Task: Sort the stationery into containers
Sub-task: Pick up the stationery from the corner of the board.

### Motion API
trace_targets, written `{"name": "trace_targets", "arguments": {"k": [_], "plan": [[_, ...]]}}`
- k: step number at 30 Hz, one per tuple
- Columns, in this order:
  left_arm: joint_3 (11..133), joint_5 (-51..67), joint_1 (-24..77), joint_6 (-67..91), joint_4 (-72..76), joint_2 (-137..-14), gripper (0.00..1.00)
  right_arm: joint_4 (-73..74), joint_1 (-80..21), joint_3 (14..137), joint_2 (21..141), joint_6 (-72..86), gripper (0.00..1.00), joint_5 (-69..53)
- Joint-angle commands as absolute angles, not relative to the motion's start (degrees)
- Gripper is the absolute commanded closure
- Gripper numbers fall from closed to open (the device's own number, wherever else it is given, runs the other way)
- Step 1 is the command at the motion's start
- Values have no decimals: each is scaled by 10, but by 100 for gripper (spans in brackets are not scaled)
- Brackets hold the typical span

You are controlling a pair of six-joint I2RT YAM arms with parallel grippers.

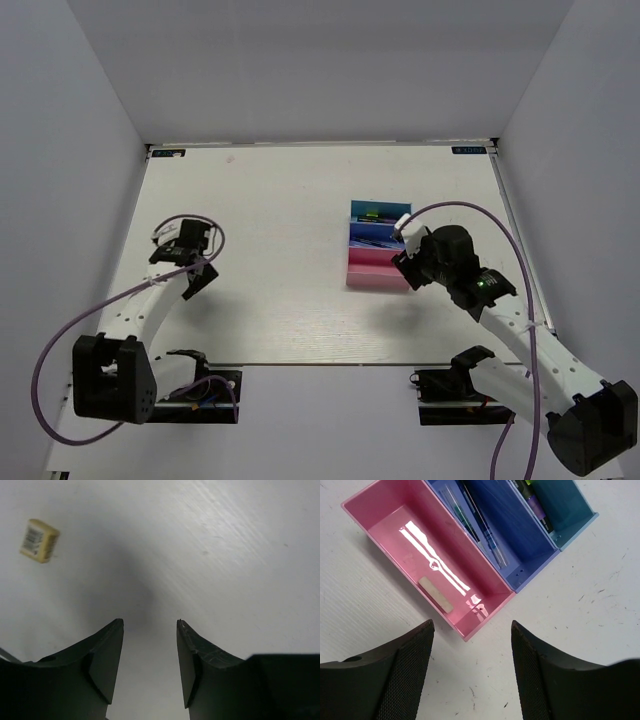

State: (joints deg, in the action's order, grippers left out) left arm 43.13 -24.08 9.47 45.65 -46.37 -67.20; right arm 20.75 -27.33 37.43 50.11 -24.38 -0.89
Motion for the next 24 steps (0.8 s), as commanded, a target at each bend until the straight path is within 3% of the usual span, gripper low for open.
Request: {"name": "trace_targets", "arguments": {"k": [1, 6, 12, 24], "plan": [[409, -195, 14, 417, -475, -641, 43, 182, -268, 367, 506, -240, 34, -16], [399, -165, -121, 360, -482, -635, 43, 182, -265, 366, 514, -238, 32, -15], [387, -129, -208, 344, -463, -646, 43, 184, -263, 369, 526, -236, 32, -10], [405, -127, -278, 294, -435, -705, 40, 181, -242, 368, 548, -233, 32, -3]]}}
